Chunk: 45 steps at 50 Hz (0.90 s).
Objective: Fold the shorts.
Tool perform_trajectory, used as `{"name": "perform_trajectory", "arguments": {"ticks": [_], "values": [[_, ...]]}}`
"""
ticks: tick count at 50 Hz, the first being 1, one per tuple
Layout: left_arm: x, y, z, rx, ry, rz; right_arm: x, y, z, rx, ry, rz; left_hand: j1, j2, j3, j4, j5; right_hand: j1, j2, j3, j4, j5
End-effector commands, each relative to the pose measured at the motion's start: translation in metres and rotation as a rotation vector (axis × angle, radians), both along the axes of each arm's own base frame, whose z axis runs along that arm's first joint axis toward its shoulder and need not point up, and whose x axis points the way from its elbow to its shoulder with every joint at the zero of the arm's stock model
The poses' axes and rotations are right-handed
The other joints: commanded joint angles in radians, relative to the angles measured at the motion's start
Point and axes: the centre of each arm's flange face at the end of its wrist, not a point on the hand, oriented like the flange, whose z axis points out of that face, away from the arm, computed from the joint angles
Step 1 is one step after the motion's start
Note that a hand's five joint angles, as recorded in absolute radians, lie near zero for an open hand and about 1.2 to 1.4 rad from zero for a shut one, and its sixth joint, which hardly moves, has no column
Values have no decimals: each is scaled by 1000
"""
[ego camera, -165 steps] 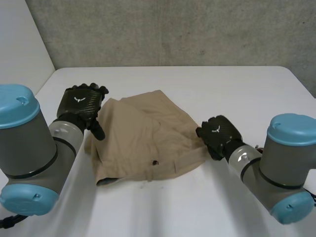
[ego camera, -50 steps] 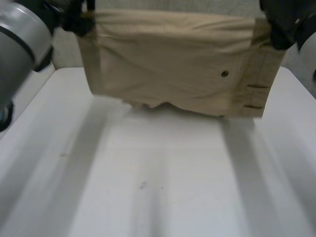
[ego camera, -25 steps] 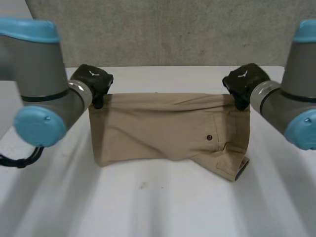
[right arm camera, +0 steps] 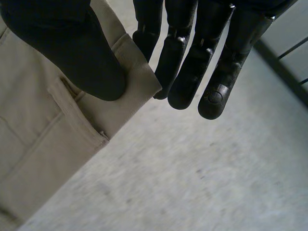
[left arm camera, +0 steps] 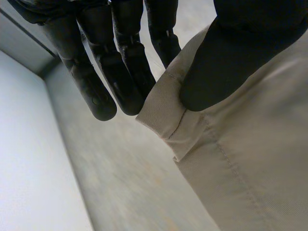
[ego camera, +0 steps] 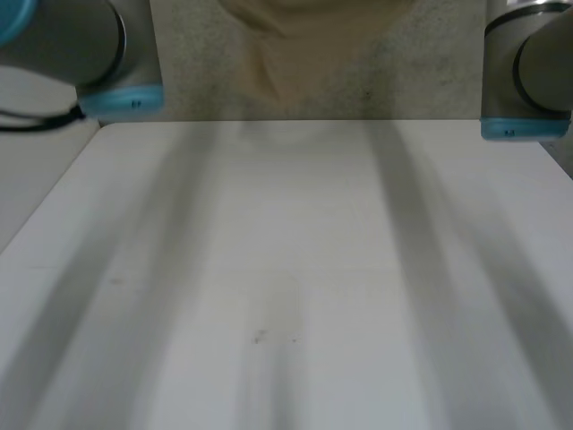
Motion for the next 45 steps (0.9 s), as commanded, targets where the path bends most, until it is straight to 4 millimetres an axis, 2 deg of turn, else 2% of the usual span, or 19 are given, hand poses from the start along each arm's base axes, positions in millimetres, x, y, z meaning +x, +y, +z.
{"name": "perform_trajectory", "arguments": {"ticks": [1,3,4,6,7,8,10,11,13,14,15,18,20,22,30,34,40,44,45], "values": [[11,-19,-86,296,-83,-23,8,-13,-68,274,111,36,249,197,203,198,252,422,217,220,205,236],[12,-20,-119,384,-117,-25,10,-18,-92,345,145,41,249,197,203,198,252,422,217,220,205,236],[11,-20,-131,415,-132,-28,12,-20,-115,409,182,51,249,197,203,198,252,422,217,220,205,236],[12,-15,-167,512,-180,-25,14,-21,-144,492,228,65,249,197,203,198,252,422,217,220,205,236],[13,-15,-172,524,-184,-26,16,-21,-177,582,273,78,249,197,203,198,252,422,217,220,205,236],[13,-12,-181,549,-199,-25,17,-20,-186,606,284,83,249,197,203,198,252,422,217,220,205,236],[13,-7,-223,652,-256,-25,18,-19,-212,674,314,90,249,197,203,198,252,422,217,220,205,236],[13,-5,-236,682,-273,-24,17,-17,-241,747,344,90,249,197,203,198,252,422,217,220,205,236],[13,0,-264,752,-314,-24,16,-14,-265,807,373,87,249,197,203,198,252,422,217,220,205,236],[12,10,-288,816,-359,-28,15,-13,-273,827,384,84,249,197,203,198,252,422,217,220,205,236],[10,17,-300,851,-385,-35,14,-10,-287,862,415,79,249,197,203,198,252,422,217,220,205,236],[7,37,-320,929,-453,-53,10,-2,-301,917,486,55,249,197,203,198,252,422,217,220,205,236],[10,50,-329,990,-497,-59,7,2,-302,943,511,42,249,197,203,198,252,422,217,220,205,236],[13,54,-328,1010,-508,-56,1,10,-295,978,532,27,249,197,203,198,252,422,217,220,205,236],[34,78,-291,1059,-527,-42,-18,44,-267,1069,563,19,249,197,203,198,252,422,217,220,205,236],[46,98,-275,1101,-553,-43,-27,65,-259,1115,586,21,249,197,203,198,252,422,217,220,205,236],[69,144,-268,1257,-678,-46,-39,99,-254,1235,655,46,249,197,203,198,252,422,217,220,205,236],[86,178,-268,1359,-813,-47,-49,127,-249,1308,767,54,249,197,203,198,252,422,217,220,205,236],[89,185,-267,1375,-843,-50,-55,141,-246,1326,839,56,249,197,203,198,252,422,217,220,205,236]]}}
